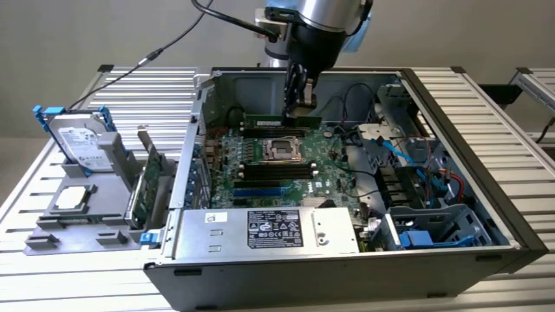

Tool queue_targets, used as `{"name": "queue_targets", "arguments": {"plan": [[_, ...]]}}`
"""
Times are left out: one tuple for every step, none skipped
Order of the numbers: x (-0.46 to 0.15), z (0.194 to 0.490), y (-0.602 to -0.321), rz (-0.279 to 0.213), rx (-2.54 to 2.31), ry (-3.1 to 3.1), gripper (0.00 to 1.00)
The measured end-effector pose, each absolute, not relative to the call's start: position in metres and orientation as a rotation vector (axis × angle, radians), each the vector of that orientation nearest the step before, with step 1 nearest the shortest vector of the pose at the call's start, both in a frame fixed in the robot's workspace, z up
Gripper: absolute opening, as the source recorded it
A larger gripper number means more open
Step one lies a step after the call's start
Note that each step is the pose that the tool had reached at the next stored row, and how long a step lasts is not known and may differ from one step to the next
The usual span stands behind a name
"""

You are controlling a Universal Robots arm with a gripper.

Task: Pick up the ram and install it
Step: 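Insert the ram into the slot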

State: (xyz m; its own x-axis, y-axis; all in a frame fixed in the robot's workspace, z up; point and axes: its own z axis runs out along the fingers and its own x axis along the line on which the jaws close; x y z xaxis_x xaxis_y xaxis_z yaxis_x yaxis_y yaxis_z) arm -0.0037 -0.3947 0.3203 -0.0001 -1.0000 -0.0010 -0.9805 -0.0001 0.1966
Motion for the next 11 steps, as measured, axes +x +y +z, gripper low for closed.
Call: {"name": "queue_targets", "arguments": {"plan": [[-0.004,0.319,-0.395,-0.211,2.118,-2.118,0.14],[-0.004,0.317,-0.395,-0.211,2.118,-2.118,0.14],[-0.004,0.315,-0.395,-0.211,2.118,-2.118,0.14],[-0.004,0.313,-0.395,-0.211,2.118,-2.118,0.14],[-0.004,0.311,-0.395,-0.211,2.118,-2.118,0.14],[-0.004,0.309,-0.395,-0.211,2.118,-2.118,0.14],[-0.004,0.308,-0.396,-0.211,2.118,-2.117,0.14],[-0.004,0.306,-0.396,-0.211,2.118,-2.118,0.14],[-0.004,0.304,-0.396,-0.211,2.118,-2.117,0.14],[-0.004,0.302,-0.396,-0.211,2.118,-2.117,0.14],[-0.004,0.3,-0.396,-0.211,2.118,-2.117,0.14]]}}
